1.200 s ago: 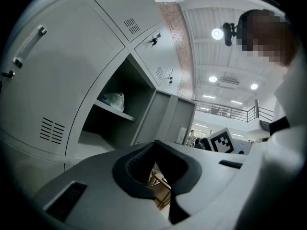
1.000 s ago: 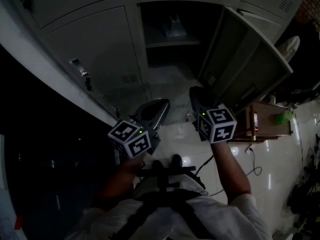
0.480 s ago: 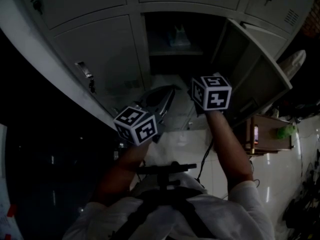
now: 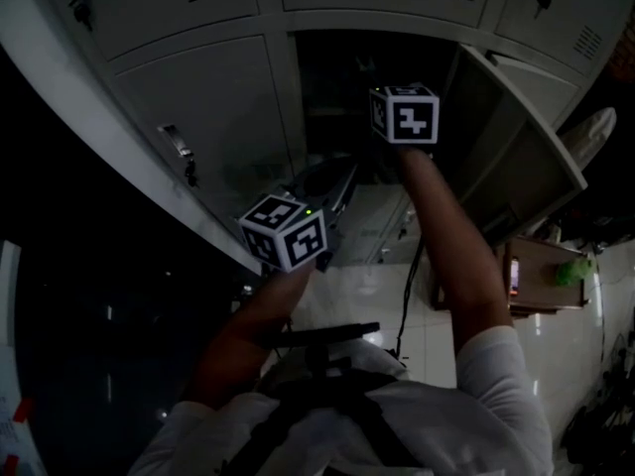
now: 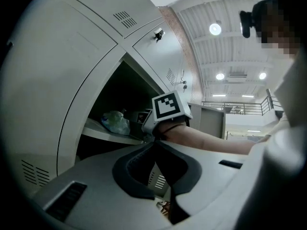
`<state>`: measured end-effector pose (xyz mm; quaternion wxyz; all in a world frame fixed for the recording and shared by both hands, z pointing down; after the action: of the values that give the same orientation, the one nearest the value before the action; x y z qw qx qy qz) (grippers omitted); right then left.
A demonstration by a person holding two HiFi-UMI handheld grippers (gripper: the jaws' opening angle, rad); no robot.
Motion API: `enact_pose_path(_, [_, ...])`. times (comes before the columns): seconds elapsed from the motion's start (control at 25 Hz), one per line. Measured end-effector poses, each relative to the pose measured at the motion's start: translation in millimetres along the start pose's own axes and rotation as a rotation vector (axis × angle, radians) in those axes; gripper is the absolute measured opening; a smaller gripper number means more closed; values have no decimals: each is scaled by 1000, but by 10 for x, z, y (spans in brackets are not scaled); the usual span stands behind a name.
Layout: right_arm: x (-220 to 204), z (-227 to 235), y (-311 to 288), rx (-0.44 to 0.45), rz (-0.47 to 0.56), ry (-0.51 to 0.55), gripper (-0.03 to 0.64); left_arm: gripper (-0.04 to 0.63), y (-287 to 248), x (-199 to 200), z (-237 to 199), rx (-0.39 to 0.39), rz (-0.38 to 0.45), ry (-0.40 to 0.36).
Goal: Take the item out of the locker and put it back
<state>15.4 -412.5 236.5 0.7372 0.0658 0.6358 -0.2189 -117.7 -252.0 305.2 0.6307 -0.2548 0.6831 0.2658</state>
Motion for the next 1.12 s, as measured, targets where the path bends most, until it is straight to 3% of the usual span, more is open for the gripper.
enact_pose_path(0.32, [135,-164,-510,21,-75,58,256,-3,-55,75,-48,0,-5,-37])
enact_pose_path(0.6, [13,-146,-798,-43,-171,88,246,-3,-76,0,-204,18,-30,-28])
enact_pose_path(0.84, [-5,-130,-806,-8,-162,96,62,-3,-161,24,-325,31,-22,-10])
enact_pose_path(1.12, [59,-26,-623,-30,-121,87,2,-3,-214,49,-333,27,-5,-18])
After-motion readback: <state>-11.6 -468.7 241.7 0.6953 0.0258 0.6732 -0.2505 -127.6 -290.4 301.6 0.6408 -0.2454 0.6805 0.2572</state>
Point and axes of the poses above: the fingertips, and each gripper's own axes: y backward along the fingers, z to its right, x out of its top, the point moved 10 cm from there along y, backward along the fingers, and after that the axes turned 14 degrees about -y, right-handed, at the moved point
